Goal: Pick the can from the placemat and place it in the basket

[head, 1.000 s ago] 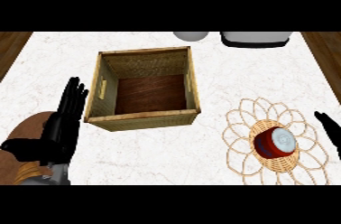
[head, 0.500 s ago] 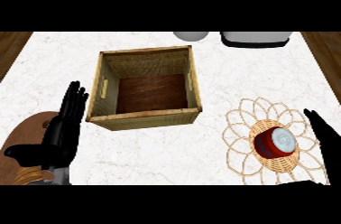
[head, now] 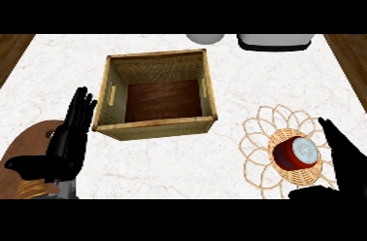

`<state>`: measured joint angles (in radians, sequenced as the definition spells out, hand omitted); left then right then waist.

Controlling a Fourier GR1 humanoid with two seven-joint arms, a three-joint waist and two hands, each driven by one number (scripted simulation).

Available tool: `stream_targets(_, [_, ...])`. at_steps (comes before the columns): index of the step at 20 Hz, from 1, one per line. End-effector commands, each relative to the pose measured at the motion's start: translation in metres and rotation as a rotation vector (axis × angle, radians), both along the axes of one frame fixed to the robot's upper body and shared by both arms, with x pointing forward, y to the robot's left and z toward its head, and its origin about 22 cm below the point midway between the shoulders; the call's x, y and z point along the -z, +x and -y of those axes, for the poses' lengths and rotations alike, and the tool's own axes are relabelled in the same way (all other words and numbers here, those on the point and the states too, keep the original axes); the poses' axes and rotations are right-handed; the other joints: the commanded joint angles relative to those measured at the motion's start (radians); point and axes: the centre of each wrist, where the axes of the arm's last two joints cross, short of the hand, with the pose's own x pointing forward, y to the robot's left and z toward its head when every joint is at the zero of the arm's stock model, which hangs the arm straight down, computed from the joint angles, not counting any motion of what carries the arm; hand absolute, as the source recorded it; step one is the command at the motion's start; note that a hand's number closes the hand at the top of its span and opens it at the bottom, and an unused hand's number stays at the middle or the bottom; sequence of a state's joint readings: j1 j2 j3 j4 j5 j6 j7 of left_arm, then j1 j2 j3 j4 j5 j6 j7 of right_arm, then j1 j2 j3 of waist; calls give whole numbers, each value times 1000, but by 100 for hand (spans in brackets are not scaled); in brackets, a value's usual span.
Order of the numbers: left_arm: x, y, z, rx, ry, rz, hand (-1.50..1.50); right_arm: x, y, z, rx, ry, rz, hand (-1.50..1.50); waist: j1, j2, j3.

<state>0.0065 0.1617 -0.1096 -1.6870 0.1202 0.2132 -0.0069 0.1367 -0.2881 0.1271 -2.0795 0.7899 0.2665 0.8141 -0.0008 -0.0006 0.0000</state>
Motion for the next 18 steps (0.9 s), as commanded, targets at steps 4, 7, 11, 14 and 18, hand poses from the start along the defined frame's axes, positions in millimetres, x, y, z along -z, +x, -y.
stream_targets(4, [5,-3,4,10,-2,1,0,13,-3,3,-1,10,-50,-150,-1,0,0])
stream_targets(7, [4,-12,-2,-5,3,13,0,27,3,11,5,3,-62,-150,1,0,0])
stream_targets(11, [0,-8,3,6,3,4,0,41,1,13,19,25,-57,-150,0,0,0])
stream_targets(14, [-5,6,10,17,-5,-2,0,46,10,14,-15,21,-70,-150,0,0,0])
stream_targets(18, [-2,6,-20,-1,-8,2,0,57,11,34,-4,20,-76,-150,0,0,0])
